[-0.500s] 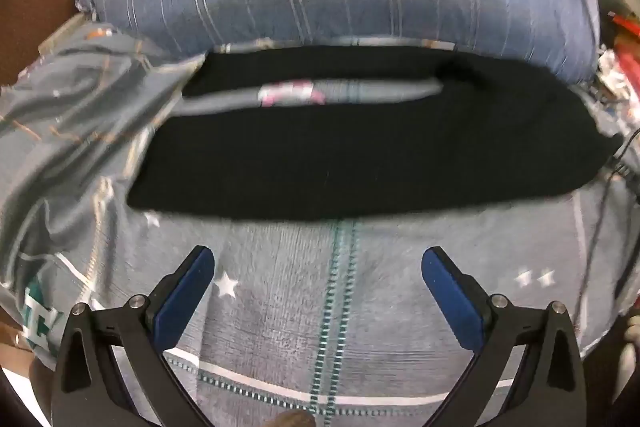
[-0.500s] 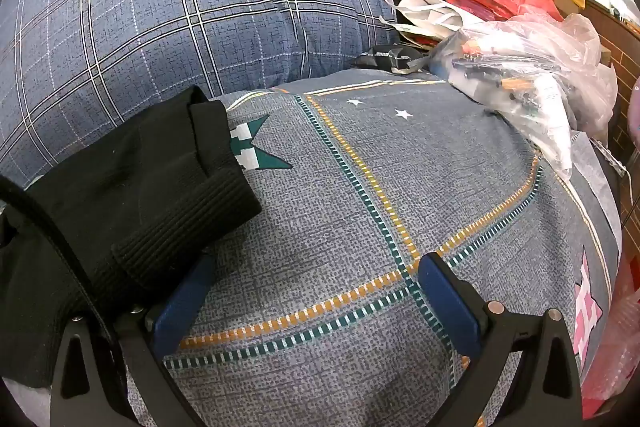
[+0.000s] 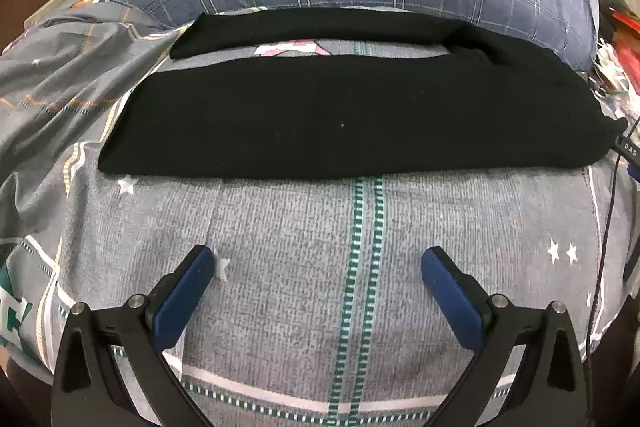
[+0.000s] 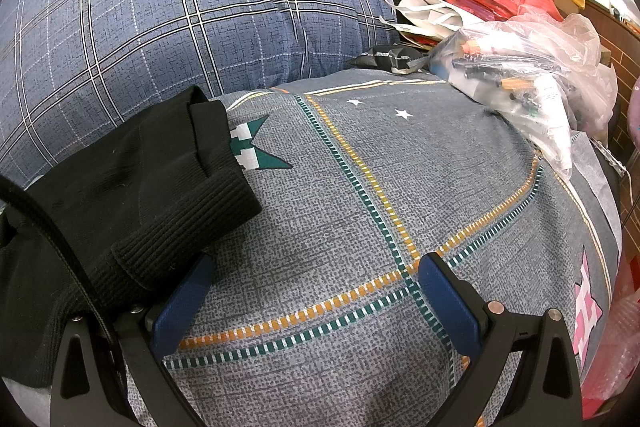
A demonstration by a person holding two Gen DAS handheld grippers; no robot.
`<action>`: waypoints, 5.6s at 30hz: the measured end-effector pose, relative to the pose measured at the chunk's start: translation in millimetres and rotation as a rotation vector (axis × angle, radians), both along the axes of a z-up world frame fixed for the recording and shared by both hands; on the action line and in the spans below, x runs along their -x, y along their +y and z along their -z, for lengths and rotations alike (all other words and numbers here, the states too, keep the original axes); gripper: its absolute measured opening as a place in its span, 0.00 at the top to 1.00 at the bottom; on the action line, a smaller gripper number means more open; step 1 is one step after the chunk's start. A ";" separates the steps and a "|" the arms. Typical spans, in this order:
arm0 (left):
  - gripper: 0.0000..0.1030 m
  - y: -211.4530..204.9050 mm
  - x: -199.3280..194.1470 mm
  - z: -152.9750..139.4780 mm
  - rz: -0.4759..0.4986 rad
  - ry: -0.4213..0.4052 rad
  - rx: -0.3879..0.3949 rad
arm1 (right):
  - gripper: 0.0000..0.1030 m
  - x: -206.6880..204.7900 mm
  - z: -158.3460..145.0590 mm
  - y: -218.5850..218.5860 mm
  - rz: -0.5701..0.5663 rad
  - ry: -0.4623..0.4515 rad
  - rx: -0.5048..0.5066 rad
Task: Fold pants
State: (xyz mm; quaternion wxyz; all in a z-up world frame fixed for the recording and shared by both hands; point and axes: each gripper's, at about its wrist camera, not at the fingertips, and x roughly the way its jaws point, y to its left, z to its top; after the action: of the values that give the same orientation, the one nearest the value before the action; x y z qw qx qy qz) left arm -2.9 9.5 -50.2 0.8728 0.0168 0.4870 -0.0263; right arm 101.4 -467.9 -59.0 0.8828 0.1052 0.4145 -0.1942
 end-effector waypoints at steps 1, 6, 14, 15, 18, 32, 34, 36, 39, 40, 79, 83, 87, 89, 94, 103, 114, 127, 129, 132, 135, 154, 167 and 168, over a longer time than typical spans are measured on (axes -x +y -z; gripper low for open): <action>0.00 -1.2 1.9 0.0 -0.002 0.006 0.000 | 0.00 0.0 0.0 0.0 0.000 0.000 0.000; 0.00 -3.2 2.6 -3.0 -0.005 0.004 -0.040 | 0.00 0.0 0.0 0.0 0.000 0.000 0.000; 0.00 -1.9 6.6 -10.0 -0.019 -0.010 -0.069 | 0.00 0.0 0.1 0.8 0.001 -0.001 0.006; 0.00 -1.6 7.0 -11.0 -0.018 0.000 -0.064 | 0.00 0.1 0.0 0.3 0.001 -0.002 0.002; 0.00 0.1 6.2 -13.3 -0.017 0.029 -0.042 | 0.00 5.9 -1.7 -2.0 -0.026 -0.012 -0.018; 0.00 -0.7 7.1 -13.9 -0.078 0.016 -0.005 | 0.00 27.9 -12.1 -20.5 -0.004 -0.129 -0.347; 0.00 -0.6 9.2 -13.9 -0.079 0.006 -0.013 | 0.00 31.9 -10.9 -19.7 0.005 -0.163 -0.341; 0.00 -1.2 9.2 -14.6 -0.082 -0.004 -0.018 | 0.00 37.9 -9.1 -20.1 0.026 -0.211 -0.346; 0.00 -2.0 10.7 -15.6 -0.086 0.017 -0.019 | 0.00 33.9 -11.4 -17.2 0.013 -0.172 -0.307; 0.00 -1.8 10.5 -16.1 -0.085 0.023 -0.018 | 0.00 31.4 -11.7 -14.0 0.005 -0.145 -0.278; 0.23 129.4 -170.4 -101.6 -0.069 -0.020 0.203 | 0.01 -60.9 -76.4 41.0 -0.309 -0.019 -0.151; 0.23 142.0 -237.7 -63.6 -0.059 0.067 0.249 | 0.02 -130.5 -62.8 35.0 -0.395 0.078 -0.203; 0.23 143.6 -289.1 -33.8 -0.044 0.116 0.236 | 0.02 -198.0 -42.9 42.7 -0.422 0.163 -0.187; 0.23 143.8 -308.7 -22.3 -0.025 0.141 0.236 | 0.02 -224.4 -27.6 51.8 -0.435 0.220 -0.186; 0.24 121.1 -344.6 -6.6 0.042 0.187 0.177 | 0.11 -256.4 2.7 67.6 -0.453 0.332 -0.146; 0.95 107.8 -313.4 -63.2 0.102 0.078 0.152 | 0.84 -232.7 -31.3 66.0 -0.419 0.274 -0.206; 0.95 126.1 -176.6 -149.9 0.126 -0.174 0.162 | 0.86 -132.4 -95.8 63.5 -0.445 0.105 -0.281; 0.92 201.4 -30.4 -64.9 -0.034 -0.011 0.175 | 0.87 41.9 -25.4 -10.6 -0.267 0.268 -0.324; 0.91 218.0 -28.7 -65.8 -0.080 -0.006 0.260 | 0.79 48.1 -37.2 -20.7 -0.239 0.218 -0.343; 0.70 227.3 -28.6 -63.9 -0.103 0.028 0.453 | 0.50 45.7 -50.5 -19.7 -0.232 0.166 -0.357; 0.52 222.2 -39.2 -56.5 -0.106 0.067 0.659 | 0.47 37.0 -55.4 -10.7 -0.249 0.131 -0.421; 0.94 174.3 -101.1 -50.3 -0.137 0.171 0.640 | 0.75 -8.0 -20.8 1.4 -0.059 0.103 -0.691; 0.95 143.1 -144.4 -176.1 0.021 -0.158 0.587 | 0.80 -20.1 -92.6 7.4 -0.203 -0.046 -0.633; 0.95 145.3 -137.6 -170.8 0.026 -0.158 0.574 | 0.80 -16.5 -92.1 7.0 -0.207 -0.050 -0.639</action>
State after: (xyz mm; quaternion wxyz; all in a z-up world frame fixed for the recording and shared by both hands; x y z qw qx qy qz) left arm 134.6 154.8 120.6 0.8768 -0.2223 0.3898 -0.1726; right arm 117.9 -461.0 33.1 0.8300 0.3389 0.4412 0.0390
